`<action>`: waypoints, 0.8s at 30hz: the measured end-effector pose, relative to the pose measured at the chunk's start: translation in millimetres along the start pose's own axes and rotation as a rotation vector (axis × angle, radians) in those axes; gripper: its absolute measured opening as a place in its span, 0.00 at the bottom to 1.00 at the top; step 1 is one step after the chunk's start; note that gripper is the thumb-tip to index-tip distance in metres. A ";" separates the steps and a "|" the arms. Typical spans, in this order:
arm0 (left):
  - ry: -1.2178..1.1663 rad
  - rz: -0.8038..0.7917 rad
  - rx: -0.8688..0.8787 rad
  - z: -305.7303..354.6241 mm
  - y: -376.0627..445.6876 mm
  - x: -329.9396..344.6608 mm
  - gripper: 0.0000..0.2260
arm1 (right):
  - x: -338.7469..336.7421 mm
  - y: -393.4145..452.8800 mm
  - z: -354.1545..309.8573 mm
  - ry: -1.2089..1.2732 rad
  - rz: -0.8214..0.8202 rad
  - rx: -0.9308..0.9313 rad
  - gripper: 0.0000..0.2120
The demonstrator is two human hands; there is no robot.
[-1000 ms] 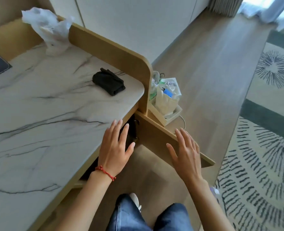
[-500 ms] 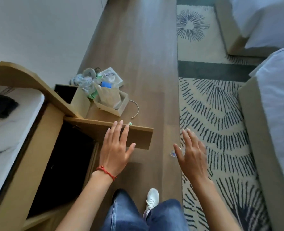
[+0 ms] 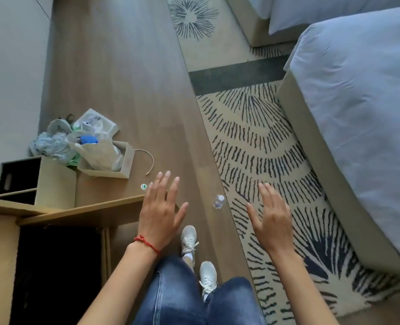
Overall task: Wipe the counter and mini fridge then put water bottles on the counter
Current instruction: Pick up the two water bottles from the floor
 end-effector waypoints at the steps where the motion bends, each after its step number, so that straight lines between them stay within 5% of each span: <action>1: -0.003 -0.013 0.019 -1.3 9.4 3.5 0.25 | 2.1 4.6 0.7 -0.006 0.005 0.012 0.25; 24: -0.066 -0.198 0.180 -18.5 176.3 144.0 0.25 | 119.2 112.3 73.5 0.057 -0.111 0.171 0.27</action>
Point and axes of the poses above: each hand's wrist, its own y-axis towards the middle knuckle, its own x-axis out of the palm, z = x × y, the point moved 3 cm from there along y, towards the middle knuckle, and after that the axes turned 4 degrees about x, right-handed, at the moved point
